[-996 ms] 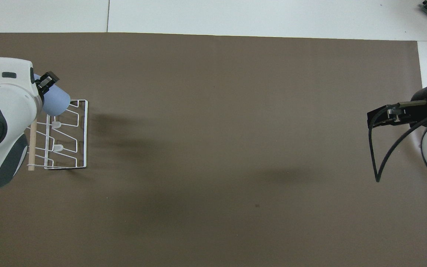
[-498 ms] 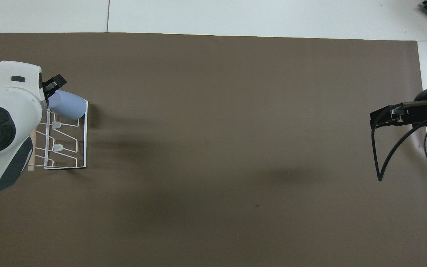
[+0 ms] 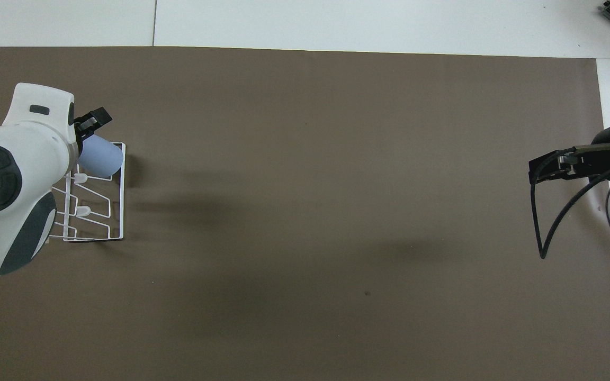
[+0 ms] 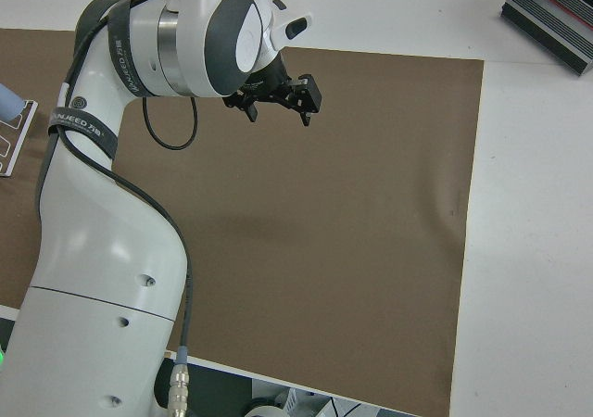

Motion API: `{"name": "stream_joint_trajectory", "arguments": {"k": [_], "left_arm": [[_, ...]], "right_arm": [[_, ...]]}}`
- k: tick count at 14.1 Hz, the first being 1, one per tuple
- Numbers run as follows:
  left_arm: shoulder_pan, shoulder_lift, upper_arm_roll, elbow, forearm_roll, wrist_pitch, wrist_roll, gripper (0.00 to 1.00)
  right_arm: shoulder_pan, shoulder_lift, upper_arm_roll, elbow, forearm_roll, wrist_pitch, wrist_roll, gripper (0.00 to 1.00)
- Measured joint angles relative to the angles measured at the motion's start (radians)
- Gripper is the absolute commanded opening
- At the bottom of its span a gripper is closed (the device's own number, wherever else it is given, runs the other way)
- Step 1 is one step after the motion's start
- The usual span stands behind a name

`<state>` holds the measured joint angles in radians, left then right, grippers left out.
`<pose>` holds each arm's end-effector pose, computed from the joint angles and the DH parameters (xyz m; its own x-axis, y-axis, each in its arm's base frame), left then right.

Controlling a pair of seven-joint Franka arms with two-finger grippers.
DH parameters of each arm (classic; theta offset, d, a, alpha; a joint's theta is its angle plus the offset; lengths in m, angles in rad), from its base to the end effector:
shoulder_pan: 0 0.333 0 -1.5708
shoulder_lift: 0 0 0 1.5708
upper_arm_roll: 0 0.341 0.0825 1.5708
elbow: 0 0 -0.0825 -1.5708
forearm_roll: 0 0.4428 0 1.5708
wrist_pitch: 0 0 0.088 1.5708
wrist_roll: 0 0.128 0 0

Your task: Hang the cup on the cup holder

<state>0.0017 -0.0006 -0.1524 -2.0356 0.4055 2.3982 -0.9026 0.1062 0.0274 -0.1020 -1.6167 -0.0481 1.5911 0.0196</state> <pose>0.6377 -0.0881 0.4628 0.7745 0.4299 0.4640 0.4768 -0.8788 0.0183 0.6206 -0.0027 0.5892 0.9985 -0.0145 -0.0519 -0.0118 -0.9986 0.0518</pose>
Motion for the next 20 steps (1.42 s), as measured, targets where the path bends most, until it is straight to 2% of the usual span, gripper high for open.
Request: {"name": "stream_joint_trajectory", "arguments": {"k": [4, 7, 11, 14, 18, 20], "left_arm": [[0.022, -0.018, 0.023, 0.101, -0.251, -0.213, 0.388, 1.0], [0.056, -0.04, 0.029, 0.156, -0.297, -0.397, 0.591, 1.0], [0.057, -0.05, 0.025, 0.29, -0.302, -0.657, 0.756, 1.0], [0.058, -0.05, 0.027, 0.34, -0.302, -0.751, 0.849, 1.0], [0.054, -0.046, 0.02, 0.382, -0.328, -0.814, 0.872, 1.0], [0.0, -0.039, 0.062, 0.383, -0.358, -0.823, 0.872, 1.0]], "right_arm": [[0.0, 0.0, 0.0, 0.0, 0.0, 0.0, 0.0, 1.0], [0.0, 0.0, 0.0, 0.0, 0.0, 0.0, 0.0, 1.0], [0.0, 0.0, 0.0, 0.0, 0.0, 0.0, 0.0, 1.0], [0.0, 0.0, 0.0, 0.0, 0.0, 0.0, 0.0, 1.0], [0.0, 0.0, 0.0, 0.0, 0.0, 0.0, 0.0, 1.0], [0.0, 0.0, 0.0, 0.0, 0.0, 0.0, 0.0, 1.0]]}}
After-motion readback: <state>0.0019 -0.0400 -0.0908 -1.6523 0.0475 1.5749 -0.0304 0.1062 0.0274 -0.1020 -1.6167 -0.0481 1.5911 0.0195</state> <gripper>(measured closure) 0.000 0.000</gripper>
